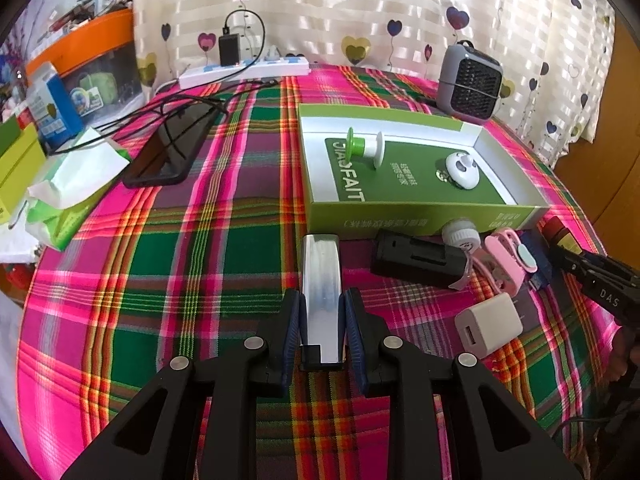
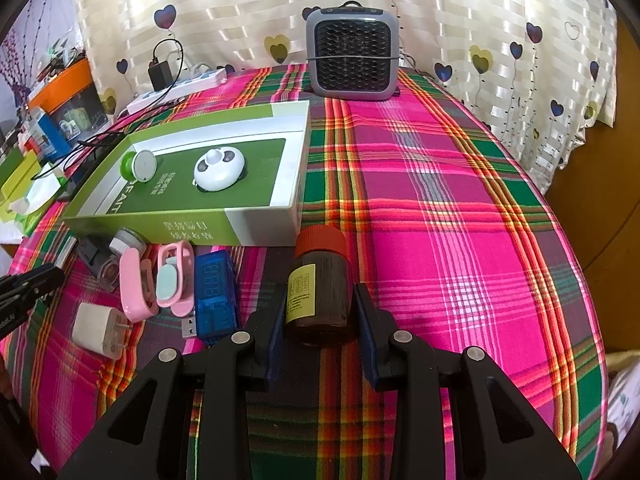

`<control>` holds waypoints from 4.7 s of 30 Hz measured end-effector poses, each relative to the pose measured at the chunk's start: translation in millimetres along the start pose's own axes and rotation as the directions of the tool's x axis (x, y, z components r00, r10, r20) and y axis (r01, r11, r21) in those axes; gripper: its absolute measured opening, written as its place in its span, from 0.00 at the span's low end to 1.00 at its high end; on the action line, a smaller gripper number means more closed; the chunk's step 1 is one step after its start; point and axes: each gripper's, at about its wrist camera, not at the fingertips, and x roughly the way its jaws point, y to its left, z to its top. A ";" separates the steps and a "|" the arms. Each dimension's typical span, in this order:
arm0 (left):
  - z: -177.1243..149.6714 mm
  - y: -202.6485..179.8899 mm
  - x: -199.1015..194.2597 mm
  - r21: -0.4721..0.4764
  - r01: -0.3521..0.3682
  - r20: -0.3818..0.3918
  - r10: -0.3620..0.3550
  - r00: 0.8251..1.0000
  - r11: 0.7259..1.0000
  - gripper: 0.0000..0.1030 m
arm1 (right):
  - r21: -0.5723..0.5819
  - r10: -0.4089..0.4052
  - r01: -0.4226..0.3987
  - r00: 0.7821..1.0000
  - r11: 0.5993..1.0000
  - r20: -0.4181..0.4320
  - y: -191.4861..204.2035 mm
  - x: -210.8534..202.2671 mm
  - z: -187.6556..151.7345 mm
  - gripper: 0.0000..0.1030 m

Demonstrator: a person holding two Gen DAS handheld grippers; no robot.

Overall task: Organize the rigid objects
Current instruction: 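Carry the white stick in the left tool while the right tool carries the bottle over the box, then release the white stick from the left tool while the right tool lowers the bottle into the box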

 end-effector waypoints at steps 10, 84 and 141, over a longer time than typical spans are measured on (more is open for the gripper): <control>7.8 0.3 -15.2 0.008 0.017 0.029 -0.017 0.999 1.000 0.21 | -0.004 0.001 -0.001 1.000 1.000 0.030 1.9 -13.7 4.2 0.32; 90.1 -19.4 73.5 0.010 0.107 -0.018 -0.107 0.994 0.994 0.21 | -0.070 0.116 -0.118 0.993 0.991 -0.032 35.4 75.0 107.6 0.32; 85.1 -23.8 63.9 0.021 0.084 -0.024 -0.083 0.996 0.996 0.29 | -0.035 0.126 -0.126 0.992 0.991 -0.007 33.7 66.2 103.4 0.39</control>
